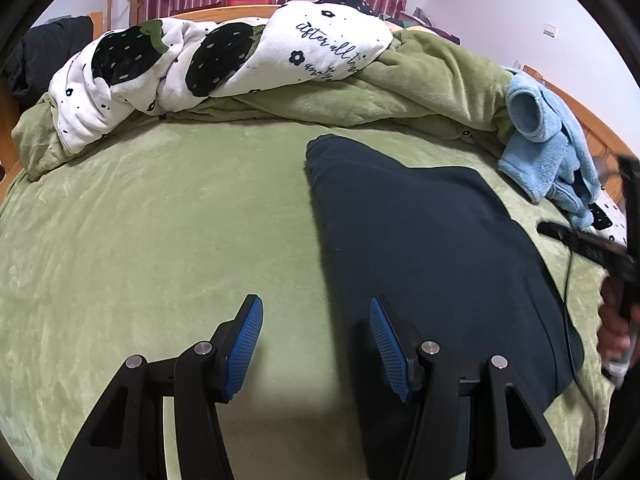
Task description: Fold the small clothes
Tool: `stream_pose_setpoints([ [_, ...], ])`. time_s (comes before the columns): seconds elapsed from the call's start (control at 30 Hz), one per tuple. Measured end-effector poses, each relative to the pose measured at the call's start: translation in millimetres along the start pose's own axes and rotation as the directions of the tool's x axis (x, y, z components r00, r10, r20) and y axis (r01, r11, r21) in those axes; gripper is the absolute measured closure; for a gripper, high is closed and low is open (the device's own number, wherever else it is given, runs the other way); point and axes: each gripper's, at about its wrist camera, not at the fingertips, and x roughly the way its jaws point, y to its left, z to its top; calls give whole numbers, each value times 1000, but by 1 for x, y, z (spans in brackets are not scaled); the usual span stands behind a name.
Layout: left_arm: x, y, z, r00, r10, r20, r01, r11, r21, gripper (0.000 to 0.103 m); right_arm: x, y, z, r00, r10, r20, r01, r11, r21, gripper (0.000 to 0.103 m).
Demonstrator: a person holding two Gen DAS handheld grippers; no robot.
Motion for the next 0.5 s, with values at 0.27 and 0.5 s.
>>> stream_pose_setpoints([
  [0.27, -12, -19, -13, 1000, -22, 5, 22, 999, 24, 49, -44, -2, -67, 989, 137, -46, -133, 987, 89, 79],
  [0.5, -21, -26, -30, 1000, -20, -11, 21, 1000, 21, 49, -41, 17, -101, 997, -15, -74, 17, 1000, 15, 80],
])
